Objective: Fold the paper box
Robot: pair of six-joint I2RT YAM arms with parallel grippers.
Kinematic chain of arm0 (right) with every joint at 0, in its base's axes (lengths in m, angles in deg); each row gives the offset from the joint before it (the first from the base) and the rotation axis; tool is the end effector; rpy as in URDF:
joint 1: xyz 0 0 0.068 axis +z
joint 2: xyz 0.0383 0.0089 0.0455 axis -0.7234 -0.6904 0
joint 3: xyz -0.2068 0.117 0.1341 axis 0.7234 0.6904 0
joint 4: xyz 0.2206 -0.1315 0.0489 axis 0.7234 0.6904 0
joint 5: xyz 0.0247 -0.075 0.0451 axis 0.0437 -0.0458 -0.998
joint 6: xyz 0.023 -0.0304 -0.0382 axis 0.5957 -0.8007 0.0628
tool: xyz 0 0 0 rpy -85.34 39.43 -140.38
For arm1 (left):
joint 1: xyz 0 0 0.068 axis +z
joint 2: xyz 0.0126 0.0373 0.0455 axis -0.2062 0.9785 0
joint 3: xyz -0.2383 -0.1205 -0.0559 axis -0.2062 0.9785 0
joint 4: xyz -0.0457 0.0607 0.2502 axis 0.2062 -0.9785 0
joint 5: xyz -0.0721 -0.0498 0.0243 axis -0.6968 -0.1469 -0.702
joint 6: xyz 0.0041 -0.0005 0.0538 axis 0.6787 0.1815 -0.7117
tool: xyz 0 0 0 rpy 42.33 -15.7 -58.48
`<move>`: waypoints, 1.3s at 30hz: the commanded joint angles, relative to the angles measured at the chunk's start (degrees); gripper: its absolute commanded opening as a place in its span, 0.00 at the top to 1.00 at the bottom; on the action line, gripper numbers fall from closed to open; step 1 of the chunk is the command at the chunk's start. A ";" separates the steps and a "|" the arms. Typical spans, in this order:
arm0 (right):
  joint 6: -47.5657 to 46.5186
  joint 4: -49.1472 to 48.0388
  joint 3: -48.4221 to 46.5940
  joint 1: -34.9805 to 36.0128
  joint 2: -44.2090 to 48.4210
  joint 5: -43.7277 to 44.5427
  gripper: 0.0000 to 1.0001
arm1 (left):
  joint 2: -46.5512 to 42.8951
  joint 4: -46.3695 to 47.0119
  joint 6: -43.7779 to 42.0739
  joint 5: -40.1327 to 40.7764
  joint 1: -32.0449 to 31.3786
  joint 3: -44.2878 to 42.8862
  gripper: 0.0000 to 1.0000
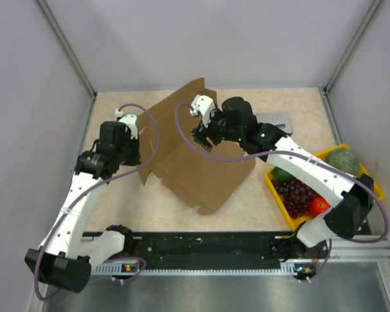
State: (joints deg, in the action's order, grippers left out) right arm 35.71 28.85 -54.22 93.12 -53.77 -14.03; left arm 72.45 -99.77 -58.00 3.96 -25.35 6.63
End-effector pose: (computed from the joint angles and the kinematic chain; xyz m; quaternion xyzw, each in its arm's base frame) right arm 0.2298 0.2508 0.3812 -0.4613 0.7036 0.1961 0.5036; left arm 0.2016 -0.0470 0.3451 0.0445 0.9202 -0.0552 0.3849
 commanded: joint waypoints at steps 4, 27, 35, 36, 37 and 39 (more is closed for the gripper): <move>-33.27 -13.92 -6.87 -2.49 -6.40 -11.07 0.31 | -11.70 7.17 -6.28 -6.19 -0.26 6.37 1.00; -52.30 7.07 -28.76 -4.16 -21.96 -25.49 0.44 | -15.14 8.85 -9.97 -8.57 -0.87 6.20 1.00; -51.51 6.99 -29.38 -3.19 -20.13 -21.98 0.85 | -16.45 8.41 -7.96 -2.69 -0.96 5.58 1.00; -51.25 7.07 -29.38 -3.19 -19.43 -22.06 0.87 | -16.72 8.93 -7.69 -2.60 -0.96 5.67 1.00; -50.63 6.99 -29.30 -3.10 -19.07 -22.06 0.94 | -17.07 9.46 -7.42 -2.42 -0.96 5.93 1.00; -50.10 6.99 -29.03 -2.67 -18.28 -21.54 1.00 | -17.95 10.16 -5.24 -0.07 -0.96 5.93 0.99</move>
State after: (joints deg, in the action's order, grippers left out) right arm -15.48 35.85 -81.06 89.64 -75.04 -35.93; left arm 56.91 -94.89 -66.72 0.29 -26.10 13.79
